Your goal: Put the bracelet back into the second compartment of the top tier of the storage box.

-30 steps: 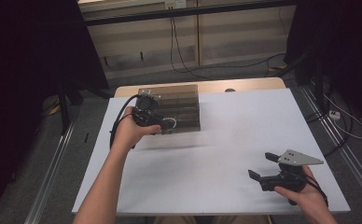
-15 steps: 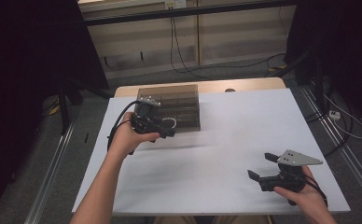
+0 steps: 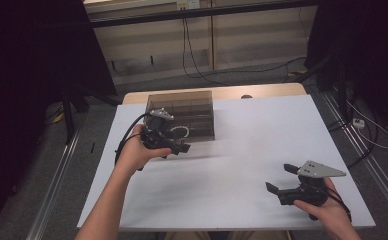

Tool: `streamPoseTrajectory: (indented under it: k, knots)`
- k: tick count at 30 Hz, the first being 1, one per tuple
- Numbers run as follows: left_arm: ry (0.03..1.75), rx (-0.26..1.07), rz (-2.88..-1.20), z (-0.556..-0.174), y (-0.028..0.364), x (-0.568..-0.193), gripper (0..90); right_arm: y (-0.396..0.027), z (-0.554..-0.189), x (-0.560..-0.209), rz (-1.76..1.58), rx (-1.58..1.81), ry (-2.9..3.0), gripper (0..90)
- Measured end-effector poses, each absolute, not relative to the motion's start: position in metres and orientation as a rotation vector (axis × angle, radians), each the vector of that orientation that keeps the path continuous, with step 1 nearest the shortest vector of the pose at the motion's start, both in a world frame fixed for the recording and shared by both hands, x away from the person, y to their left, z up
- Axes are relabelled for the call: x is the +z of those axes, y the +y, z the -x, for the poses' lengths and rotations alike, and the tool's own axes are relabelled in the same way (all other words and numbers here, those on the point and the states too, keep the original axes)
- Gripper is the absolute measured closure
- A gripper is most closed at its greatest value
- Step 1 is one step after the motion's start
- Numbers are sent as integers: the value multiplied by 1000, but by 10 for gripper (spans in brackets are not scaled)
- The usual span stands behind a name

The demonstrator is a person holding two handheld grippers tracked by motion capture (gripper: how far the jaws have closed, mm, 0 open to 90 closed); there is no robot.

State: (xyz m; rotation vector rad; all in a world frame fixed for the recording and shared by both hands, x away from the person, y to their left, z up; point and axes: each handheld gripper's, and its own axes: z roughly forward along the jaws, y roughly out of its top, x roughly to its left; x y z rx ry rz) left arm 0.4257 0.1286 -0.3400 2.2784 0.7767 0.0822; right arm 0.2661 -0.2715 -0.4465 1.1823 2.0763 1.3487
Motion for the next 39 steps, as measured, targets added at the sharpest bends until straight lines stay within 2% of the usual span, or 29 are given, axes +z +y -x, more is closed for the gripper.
streamPoseTrajectory:
  k: [8, 18, 27, 39]
  knots:
    - [756, 85, -2283, -421, 128, -344, 214, -271, -266, -447, -1182, 1349, 2077, 69]
    - [755, 91, -2276, -416, 131, -350, 276, -272, -266, -447, -1188, 1350, 2072, 69]
    - [754, 126, -2267, -416, 137, -353, 443, -272, -266, -446, -1187, 1349, 2073, 69]
    - [723, 154, -2305, -417, 138, -359, 736, -272, -266, -446, -1180, 1345, 2074, 69]
